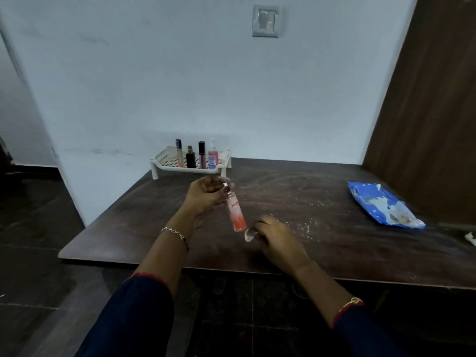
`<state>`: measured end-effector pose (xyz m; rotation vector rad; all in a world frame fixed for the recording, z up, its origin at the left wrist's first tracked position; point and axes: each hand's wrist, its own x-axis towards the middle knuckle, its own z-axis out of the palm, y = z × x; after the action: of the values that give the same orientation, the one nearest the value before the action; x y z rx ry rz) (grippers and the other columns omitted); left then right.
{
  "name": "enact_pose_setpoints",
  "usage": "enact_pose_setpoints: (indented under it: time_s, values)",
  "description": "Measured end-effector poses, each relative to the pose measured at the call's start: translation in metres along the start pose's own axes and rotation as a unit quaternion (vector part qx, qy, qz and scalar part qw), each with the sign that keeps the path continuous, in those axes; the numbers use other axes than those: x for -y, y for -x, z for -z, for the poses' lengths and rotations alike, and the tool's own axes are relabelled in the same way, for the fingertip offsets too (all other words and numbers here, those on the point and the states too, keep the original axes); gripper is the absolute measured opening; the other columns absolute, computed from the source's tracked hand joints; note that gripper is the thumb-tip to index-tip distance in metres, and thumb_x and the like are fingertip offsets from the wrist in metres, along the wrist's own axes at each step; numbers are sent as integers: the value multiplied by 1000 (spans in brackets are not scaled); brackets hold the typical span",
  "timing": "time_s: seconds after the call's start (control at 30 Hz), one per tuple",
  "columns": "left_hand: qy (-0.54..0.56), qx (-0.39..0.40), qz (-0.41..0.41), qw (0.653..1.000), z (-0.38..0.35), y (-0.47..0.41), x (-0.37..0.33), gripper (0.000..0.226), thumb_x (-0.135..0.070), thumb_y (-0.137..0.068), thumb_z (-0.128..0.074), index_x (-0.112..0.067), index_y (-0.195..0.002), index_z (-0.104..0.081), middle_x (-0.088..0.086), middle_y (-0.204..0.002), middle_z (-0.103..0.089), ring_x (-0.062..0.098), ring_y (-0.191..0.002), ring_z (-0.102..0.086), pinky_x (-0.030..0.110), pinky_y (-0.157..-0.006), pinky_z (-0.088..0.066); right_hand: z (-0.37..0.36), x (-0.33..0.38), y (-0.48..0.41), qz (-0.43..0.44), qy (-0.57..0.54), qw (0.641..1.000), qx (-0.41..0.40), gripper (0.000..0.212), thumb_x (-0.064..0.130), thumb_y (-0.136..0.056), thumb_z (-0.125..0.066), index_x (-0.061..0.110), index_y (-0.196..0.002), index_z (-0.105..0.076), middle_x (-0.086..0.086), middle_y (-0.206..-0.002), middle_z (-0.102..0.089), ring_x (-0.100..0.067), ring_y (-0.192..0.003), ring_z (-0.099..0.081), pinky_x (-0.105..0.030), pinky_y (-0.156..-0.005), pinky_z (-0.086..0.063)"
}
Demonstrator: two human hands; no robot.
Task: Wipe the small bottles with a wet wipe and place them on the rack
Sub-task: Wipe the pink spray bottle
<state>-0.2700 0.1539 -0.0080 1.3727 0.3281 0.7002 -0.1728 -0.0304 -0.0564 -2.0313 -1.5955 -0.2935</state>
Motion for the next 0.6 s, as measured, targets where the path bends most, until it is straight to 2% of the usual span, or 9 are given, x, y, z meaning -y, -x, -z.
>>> enact_pose_setpoints:
  time_s: [0.07,0.17,0.33,0.43,0.5,0.6]
  values:
    - [6,-41,-13,999,12,-5,-12,18,3,-78,-67,-13,-86,-66,6,-86,-73,19,-83,-71,30,-60,-58,0,4,-18,-13,-14,1000,-19,18,4,-84,-58,14,-96,-67,2,-104,-61,-14,-93,-58,-27,-79,-47]
    - [-46,-105,-38,993,36,-17,-36,16,2,-80,-67,-11,-89,-64,7,-90,-70,20,-82,-68,28,-55,-58,-3,8,-49,-28,-55,997,-42,18,2,-83,-59,14,-94,-69,0,-100,-62,-15,-91,-57,-26,-78,-46]
    - [-125,-197,-77,969,91,-48,-76,23,-4,-78,-72,-6,-100,-65,13,-93,-66,25,-88,-65,32,-66,-57,-21,11,-102,-85,-145,985,-40,11,2,-83,-63,9,-87,-70,-2,-94,-71,-13,-85,-65,-37,-81,-54]
    - [-167,-214,-93,958,118,-73,-93,19,-3,-78,-72,-7,-96,-65,16,-95,-66,30,-93,-66,39,-72,-58,-36,14,-126,-89,-183,978,-35,19,1,-82,-64,18,-85,-71,9,-87,-70,-1,-80,-65,-25,-79,-55]
    - [-195,-228,-108,948,130,-92,-98,17,-4,-78,-73,-7,-93,-65,21,-97,-67,34,-96,-66,48,-79,-57,-47,14,-143,-90,-172,980,-36,19,3,-82,-64,20,-85,-72,10,-87,-71,-1,-79,-64,-20,-78,-53]
    - [-255,-245,-123,927,145,-127,-94,17,-5,-76,-74,-5,-92,-67,19,-94,-69,31,-95,-67,48,-82,-56,-66,10,-171,-98,-168,980,-35,15,7,-82,-65,19,-87,-73,9,-87,-71,-1,-76,-62,-14,-72,-50]
